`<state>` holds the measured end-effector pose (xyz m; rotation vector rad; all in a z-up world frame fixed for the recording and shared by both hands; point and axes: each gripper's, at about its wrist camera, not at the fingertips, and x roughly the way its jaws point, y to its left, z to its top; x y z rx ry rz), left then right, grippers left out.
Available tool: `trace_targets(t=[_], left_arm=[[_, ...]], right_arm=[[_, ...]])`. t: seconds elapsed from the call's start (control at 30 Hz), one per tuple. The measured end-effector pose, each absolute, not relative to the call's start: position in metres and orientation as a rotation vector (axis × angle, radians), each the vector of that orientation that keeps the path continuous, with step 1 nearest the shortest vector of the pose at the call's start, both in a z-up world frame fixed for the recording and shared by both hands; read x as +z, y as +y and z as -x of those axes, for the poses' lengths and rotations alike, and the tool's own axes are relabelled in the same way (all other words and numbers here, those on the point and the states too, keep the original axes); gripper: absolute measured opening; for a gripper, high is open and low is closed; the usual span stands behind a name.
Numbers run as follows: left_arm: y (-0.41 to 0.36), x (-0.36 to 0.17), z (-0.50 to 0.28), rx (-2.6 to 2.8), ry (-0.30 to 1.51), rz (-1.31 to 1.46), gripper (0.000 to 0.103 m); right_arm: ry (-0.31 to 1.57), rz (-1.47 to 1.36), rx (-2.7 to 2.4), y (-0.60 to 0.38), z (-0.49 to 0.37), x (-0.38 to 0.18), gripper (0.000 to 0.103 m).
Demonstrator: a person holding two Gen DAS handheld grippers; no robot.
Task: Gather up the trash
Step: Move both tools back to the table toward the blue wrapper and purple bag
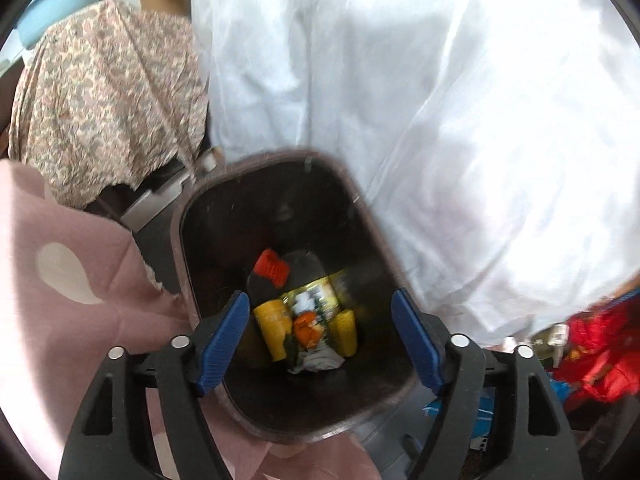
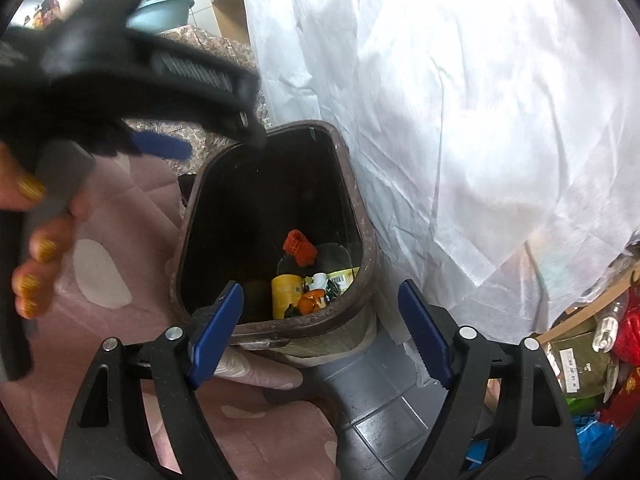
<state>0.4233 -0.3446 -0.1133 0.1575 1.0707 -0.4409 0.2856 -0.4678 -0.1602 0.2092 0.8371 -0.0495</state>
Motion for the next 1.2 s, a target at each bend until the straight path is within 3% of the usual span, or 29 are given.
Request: trace_targets(t=[0.43,0.8,1.2], left_arm=[[-0.269,-0.026,-0.338,-0.545,0.807,-0.214,0.088],[-0.143,0.004,-0.295,-0.4,0.68,-0.204,0.094],[0.016,0.006,-0.286,-0.102,0.696,-0.138,0.095]], right_arm=[[0.751,-0.153,-0.005,-0.437,-0.259,-0.099,0.083],[0.62,-0.018,0.222,-0.339,-0.251,-0.028,0.092],[0.653,0.035,0.441,-0.241,-0.249,-0.016,0.092]])
